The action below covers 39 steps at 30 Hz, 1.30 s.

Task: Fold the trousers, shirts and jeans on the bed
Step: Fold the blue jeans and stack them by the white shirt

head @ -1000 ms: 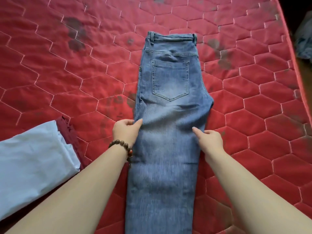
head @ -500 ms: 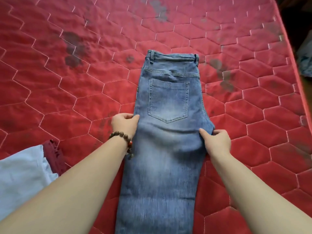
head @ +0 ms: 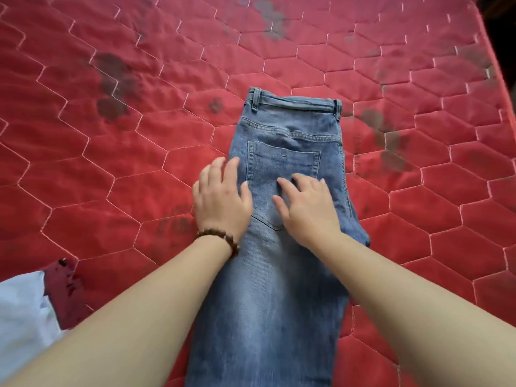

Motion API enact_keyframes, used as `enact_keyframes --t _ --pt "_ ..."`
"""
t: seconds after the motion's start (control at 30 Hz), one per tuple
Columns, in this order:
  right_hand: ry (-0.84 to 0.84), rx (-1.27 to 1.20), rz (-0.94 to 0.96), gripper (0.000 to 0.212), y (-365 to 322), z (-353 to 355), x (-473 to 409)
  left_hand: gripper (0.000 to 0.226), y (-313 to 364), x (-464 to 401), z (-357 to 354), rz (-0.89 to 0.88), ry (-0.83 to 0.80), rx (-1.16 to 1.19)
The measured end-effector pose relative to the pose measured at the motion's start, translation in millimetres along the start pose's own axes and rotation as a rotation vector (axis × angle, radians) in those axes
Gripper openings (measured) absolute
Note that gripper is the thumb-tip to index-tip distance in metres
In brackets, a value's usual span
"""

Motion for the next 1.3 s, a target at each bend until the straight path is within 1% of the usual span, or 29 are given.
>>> enact_keyframes --t 0.03,0.07,0.1,0.13,0.2,0.3,0.37,0.43,0.47,0.57,0.63,0.73,0.83,0.93,1.0,1.07,1.1,1.13,1.17,1.2,1.23,1.27,1.3 --pt "0.058 -0.039 0.017 0.043 -2 9 -8 0.055 0 5 -5 -0.067 -0.105 -0.105" --pt "0.079 -0.081 0.033 0.038 -4 17 -19 0.060 -5 10 -11 -0.094 -0.210 -0.182" --pt "0.080 -0.122 0.049 0.035 -5 25 -33 0.061 -12 15 -15 -0.099 -0.287 -0.232" --pt "0.078 -0.147 0.064 0.035 -7 32 -49 0.062 -18 19 -18 -0.102 -0.316 -0.253" --pt "0.081 -0.162 0.095 0.036 -12 44 -85 0.064 -24 21 -19 -0.113 -0.333 -0.266" --pt "0.071 -0.203 0.123 0.045 -25 55 -142 0.063 -23 19 -21 -0.118 -0.338 -0.235" --pt "-0.003 -0.217 0.126 0.053 -35 55 -179 0.063 -24 19 -22 -0.115 -0.330 -0.220" --pt "-0.126 -0.176 0.141 0.056 -43 49 -207 0.063 -26 19 -21 -0.118 -0.313 -0.203" --pt "-0.170 -0.160 0.159 0.054 -46 45 -215 0.063 -26 19 -21 -0.123 -0.303 -0.196" --pt "-0.178 -0.159 0.245 0.040 -45 45 -220 0.063 -27 17 -21 -0.130 -0.299 -0.176" --pt "-0.231 -0.166 0.304 0.031 -42 45 -216 0.063 -28 17 -22 -0.130 -0.301 -0.172" --pt "-0.328 -0.146 0.351 0.029 -42 46 -214 0.063 -28 17 -22 -0.128 -0.306 -0.161" --pt "-0.330 -0.184 0.319 0.031 -47 53 -225 0.063 -29 17 -22 -0.123 -0.313 -0.152" --pt "-0.279 -0.301 0.301 0.037 -53 61 -233 0.065 -29 19 -22 -0.116 -0.321 -0.140" --pt "-0.210 -0.310 0.274 0.036 -54 54 -234 0.068 -30 18 -22 -0.107 -0.336 -0.135" --pt "-0.123 -0.263 0.151 0.037 -51 41 -230 0.070 -29 18 -22 -0.098 -0.350 -0.133" --pt "-0.046 -0.235 0.078 0.041 -48 38 -224 0.070 -29 18 -22 -0.098 -0.356 -0.133" --pt "0.067 -0.204 0.029 0.044 -45 38 -217 0.070 -29 18 -22 -0.099 -0.359 -0.135" --pt "0.197 -0.177 0.024 0.045 -45 39 -205 0.071 -29 18 -22 -0.100 -0.361 -0.136" --pt "0.313 -0.149 0.072 0.042 -47 40 -192 0.072 -29 18 -22 -0.101 -0.361 -0.136" --pt "0.383 -0.114 0.162 0.039 -50 38 -178 0.073 -29 18 -22 -0.103 -0.361 -0.136" --pt "0.377 -0.066 0.270 0.040 -54 30 -164 0.073 -29 18 -22 -0.103 -0.361 -0.136" --pt "0.287 -0.005 0.357 0.047 -57 19 -154 0.074 -29 18 -23 -0.103 -0.361 -0.138"
Point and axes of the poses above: each hand's wrist, its own x-axis away from the middle knuckle, its own z-axis out of the back of the hand, y = z × x, the point moved 4 cm from there along -x, towards the middle knuckle, and after that the axes turned 6 degrees about -z, right-handed, at the moved point
